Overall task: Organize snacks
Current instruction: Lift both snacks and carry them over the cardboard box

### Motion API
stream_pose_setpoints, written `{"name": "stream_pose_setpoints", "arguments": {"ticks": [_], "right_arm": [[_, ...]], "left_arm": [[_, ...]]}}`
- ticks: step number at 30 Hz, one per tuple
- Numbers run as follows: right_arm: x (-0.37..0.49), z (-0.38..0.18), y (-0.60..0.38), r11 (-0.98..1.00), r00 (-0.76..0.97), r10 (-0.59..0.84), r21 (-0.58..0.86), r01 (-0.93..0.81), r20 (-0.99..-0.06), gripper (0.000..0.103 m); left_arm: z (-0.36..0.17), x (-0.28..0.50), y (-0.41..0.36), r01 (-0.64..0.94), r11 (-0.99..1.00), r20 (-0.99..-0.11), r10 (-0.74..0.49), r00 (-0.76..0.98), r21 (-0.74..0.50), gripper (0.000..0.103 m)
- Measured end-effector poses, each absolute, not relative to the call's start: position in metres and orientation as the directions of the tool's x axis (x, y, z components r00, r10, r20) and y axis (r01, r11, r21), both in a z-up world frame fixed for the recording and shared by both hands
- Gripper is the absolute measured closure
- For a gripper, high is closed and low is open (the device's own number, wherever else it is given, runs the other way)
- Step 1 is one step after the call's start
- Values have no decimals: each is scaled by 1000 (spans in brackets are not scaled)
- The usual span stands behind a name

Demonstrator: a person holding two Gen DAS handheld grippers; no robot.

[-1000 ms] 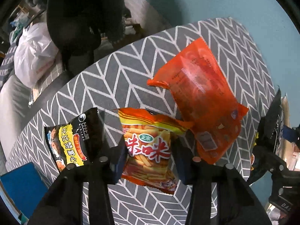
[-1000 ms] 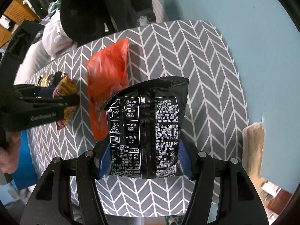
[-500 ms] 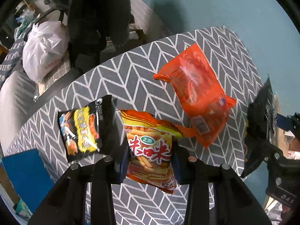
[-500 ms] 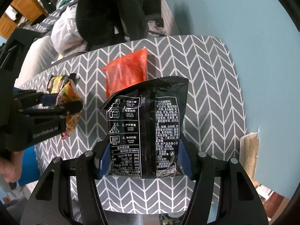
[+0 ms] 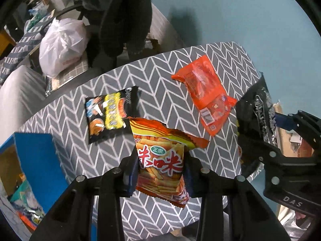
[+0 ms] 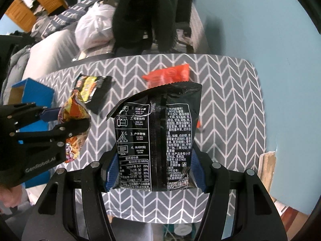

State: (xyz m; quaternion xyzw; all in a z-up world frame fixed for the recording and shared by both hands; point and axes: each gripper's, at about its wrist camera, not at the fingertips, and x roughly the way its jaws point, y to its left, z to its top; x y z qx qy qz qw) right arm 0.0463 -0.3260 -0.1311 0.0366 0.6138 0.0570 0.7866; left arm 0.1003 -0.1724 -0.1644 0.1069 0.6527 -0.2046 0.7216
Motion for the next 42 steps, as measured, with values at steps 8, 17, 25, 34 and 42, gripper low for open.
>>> {"name": "stream_pose_setpoints", "arguments": {"ticks": [8, 17, 25, 34, 42], "right_arm": [[46, -114, -288, 984, 245, 152, 124, -126, -958, 41], [49, -96, -236, 966, 252, 184, 128, -222, -950, 41], [50, -83, -186, 941, 257, 214, 129, -313, -942, 41], [54, -76, -130, 902, 239, 239, 124, -415, -941, 41], [60, -73, -79, 860, 207, 282, 151, -487, -937, 41]], "left_arm": [[-137, 87, -127, 380, 919, -982, -157, 107, -106, 66], [-110, 77, -72, 306, 945, -976, -166, 140, -117, 67], [-89, 72, -22, 227, 964, -969, -176, 173, -135, 67], [-77, 64, 35, 141, 982, -964, -156, 214, -128, 67], [-72, 60, 87, 50, 992, -965, -126, 231, -117, 67]]}}
